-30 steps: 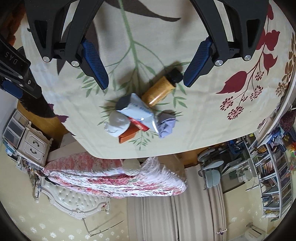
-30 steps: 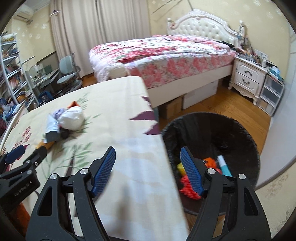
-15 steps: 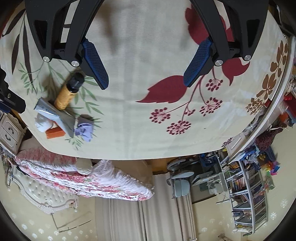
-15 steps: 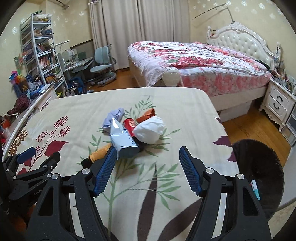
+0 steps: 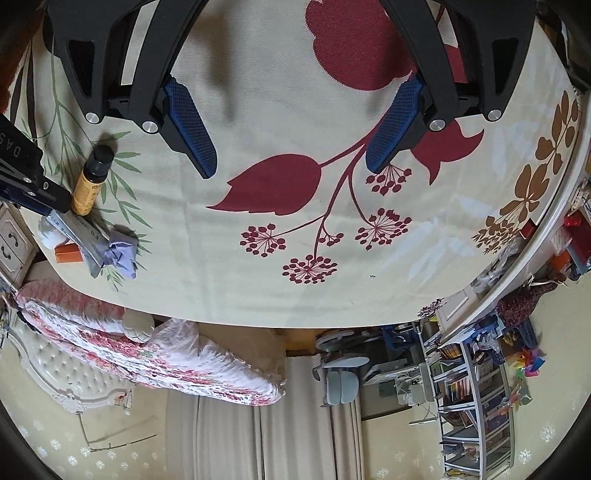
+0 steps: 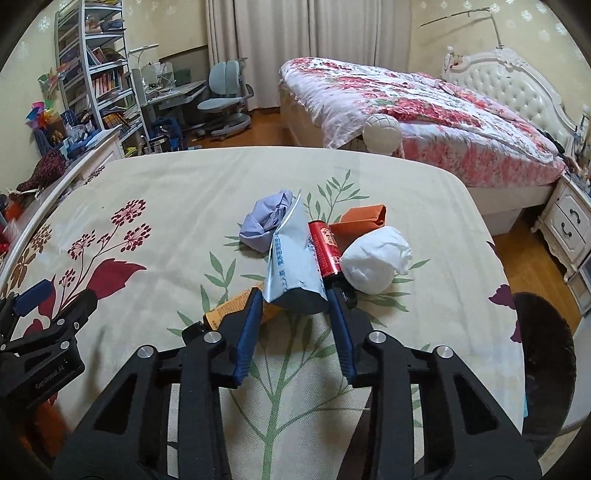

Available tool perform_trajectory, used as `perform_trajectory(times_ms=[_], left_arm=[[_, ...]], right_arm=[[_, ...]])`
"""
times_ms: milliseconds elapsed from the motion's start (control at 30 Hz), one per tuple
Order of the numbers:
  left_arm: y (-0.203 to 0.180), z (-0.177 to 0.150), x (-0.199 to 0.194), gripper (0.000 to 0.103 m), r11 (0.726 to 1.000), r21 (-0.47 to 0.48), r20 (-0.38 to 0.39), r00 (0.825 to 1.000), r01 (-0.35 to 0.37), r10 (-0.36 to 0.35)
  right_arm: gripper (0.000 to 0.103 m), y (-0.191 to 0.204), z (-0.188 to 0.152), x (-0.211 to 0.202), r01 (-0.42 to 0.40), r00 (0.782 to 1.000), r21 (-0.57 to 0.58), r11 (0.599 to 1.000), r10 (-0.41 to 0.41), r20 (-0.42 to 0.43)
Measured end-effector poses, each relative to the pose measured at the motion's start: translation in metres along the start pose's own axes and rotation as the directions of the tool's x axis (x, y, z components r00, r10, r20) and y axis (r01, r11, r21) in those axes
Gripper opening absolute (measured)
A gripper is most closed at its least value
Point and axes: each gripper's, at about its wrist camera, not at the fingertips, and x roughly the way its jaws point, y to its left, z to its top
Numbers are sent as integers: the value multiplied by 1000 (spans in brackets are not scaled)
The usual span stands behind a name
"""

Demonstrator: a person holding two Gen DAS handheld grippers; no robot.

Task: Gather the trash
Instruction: 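Close the right tool on the white toothpaste tube and lift it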

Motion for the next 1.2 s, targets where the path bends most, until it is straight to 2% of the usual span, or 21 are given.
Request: perform_trajectory(times_ms=[100, 233, 400, 800, 1000, 1200], left_arm=[[1, 0, 0, 83, 1000, 1, 1, 1000, 5, -5], [3, 1, 2, 83, 1000, -7, -3, 1000, 10, -10], [3, 1, 4, 83, 1000, -8, -6, 1000, 10, -10], [0, -1, -2, 83, 1000, -3, 0, 1000, 16, -16], [-10, -5, -10, 83, 999, 12, 6, 999, 34, -34], [-22, -11, -17, 83, 998, 37, 11, 999, 48, -48]], right_arm=[[27, 1, 0, 1, 3, 1000, 2, 1000, -3, -2], [11, 1, 2, 2, 8, 1000, -2, 1000, -8, 1], [4, 3, 1, 0, 11, 1000, -5, 1000, -11, 16], [3, 1, -5, -29, 22, 997, -4, 1000, -22, 69], [3, -7, -23, -50, 27, 997, 9, 1000, -27, 74], [3, -17, -49, -54, 32, 999, 35, 999, -33, 39]])
